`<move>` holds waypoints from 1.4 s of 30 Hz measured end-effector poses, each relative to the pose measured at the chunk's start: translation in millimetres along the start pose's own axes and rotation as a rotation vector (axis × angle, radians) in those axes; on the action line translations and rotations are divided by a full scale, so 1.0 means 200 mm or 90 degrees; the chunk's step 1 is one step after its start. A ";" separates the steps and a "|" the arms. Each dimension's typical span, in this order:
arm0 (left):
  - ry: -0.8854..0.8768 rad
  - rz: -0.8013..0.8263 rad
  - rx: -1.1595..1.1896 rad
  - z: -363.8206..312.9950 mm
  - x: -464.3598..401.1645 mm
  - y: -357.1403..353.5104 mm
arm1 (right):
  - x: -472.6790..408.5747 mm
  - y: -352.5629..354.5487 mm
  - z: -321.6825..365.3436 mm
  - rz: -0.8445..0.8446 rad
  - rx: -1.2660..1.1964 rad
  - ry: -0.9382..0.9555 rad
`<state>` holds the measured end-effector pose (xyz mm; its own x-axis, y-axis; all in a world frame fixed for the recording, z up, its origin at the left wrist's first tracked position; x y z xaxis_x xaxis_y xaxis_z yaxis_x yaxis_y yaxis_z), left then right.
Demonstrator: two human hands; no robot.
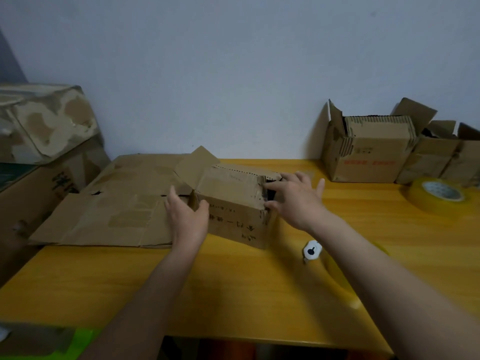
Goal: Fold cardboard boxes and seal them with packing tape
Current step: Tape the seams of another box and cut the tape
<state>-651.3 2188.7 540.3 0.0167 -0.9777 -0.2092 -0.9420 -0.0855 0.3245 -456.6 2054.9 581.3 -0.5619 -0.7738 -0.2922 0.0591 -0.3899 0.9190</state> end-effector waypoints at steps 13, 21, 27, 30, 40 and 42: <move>-0.040 0.126 0.067 0.06 0.12 -0.14 | 0.25 -0.16 -0.28 -0.127 -0.579 -0.302; -0.105 0.215 0.092 -0.04 0.27 -0.37 | 0.05 -0.15 -0.36 -0.099 -0.391 -0.190; -0.091 0.290 0.097 -0.13 0.16 -0.68 | -0.17 -0.10 -0.56 -0.115 -0.318 -0.170; -0.074 0.315 0.087 -0.19 0.08 -0.86 | -0.31 -0.09 -0.65 -0.104 -0.262 -0.172; -0.081 0.371 0.047 -0.31 -0.13 -1.35 | -0.73 -0.12 -0.91 -0.093 -0.100 -0.171; -0.080 0.376 0.044 -0.32 -0.17 -1.41 | -0.80 -0.14 -0.93 -0.083 -0.097 -0.161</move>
<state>-364.8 2233.7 515.5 -0.5515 -0.8255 -0.1201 -0.7992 0.4816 0.3596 -215.4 2095.9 553.3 -0.7591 -0.5710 -0.3126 0.0850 -0.5630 0.8221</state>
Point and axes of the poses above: each hand's wrist, its own x-axis away from the middle knuckle, its own y-axis out of the back of the hand, z = x × y, the point moved 10 cm from there along -x, towards the middle knuckle, and after that the axes turned 11 degrees about -z, right-handed, at the moved point
